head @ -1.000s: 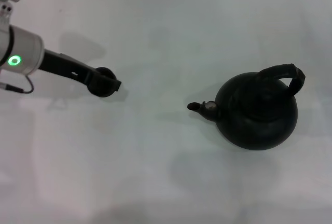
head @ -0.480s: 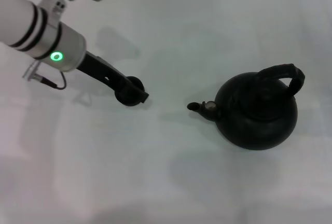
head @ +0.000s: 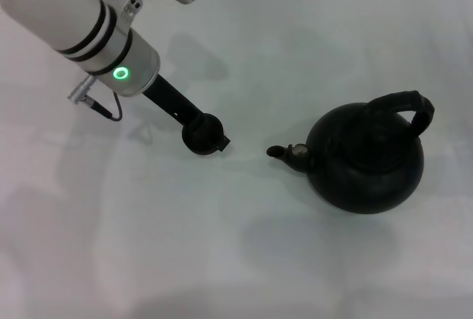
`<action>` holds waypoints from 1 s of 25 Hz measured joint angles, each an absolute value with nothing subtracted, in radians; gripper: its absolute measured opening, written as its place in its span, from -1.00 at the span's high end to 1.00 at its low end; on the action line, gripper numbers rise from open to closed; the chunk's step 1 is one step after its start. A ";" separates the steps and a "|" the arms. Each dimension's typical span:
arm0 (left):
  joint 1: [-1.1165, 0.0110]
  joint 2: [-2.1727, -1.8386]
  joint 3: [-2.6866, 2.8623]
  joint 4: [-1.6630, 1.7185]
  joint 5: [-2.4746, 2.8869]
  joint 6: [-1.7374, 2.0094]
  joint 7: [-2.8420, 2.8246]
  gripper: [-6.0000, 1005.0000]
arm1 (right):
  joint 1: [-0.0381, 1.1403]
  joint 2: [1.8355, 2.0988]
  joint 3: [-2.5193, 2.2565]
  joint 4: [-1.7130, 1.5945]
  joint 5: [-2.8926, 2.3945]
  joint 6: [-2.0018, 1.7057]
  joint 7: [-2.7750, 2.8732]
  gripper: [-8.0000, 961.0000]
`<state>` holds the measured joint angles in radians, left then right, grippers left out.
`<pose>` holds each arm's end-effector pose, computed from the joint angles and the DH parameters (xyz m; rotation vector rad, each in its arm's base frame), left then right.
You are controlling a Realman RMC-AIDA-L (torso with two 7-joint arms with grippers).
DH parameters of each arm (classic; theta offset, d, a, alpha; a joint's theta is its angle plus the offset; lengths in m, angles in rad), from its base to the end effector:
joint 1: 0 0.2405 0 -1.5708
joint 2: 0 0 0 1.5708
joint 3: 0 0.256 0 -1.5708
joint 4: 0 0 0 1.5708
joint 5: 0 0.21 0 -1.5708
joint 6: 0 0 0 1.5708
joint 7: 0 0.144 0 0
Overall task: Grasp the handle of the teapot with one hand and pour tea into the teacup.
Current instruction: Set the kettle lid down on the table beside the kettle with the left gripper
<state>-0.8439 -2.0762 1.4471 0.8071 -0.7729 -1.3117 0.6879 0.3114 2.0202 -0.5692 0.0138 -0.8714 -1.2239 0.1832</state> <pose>-0.1732 0.3762 -0.0735 -2.7813 -0.9923 0.4353 0.4080 0.2704 0.0294 -1.5301 0.5766 0.4586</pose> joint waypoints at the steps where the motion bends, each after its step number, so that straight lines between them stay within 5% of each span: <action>1: -0.853 -2.077 1.452 0.797 -0.773 -1.309 0.686 -0.44 | 0.311 2.020 -0.569 0.014 -0.871 -1.224 0.183 -0.81; 25: -0.894 -2.083 1.625 0.765 -0.840 -1.249 0.647 -0.47 | 0.313 2.020 -0.569 0.013 -0.871 -1.229 0.182 -0.81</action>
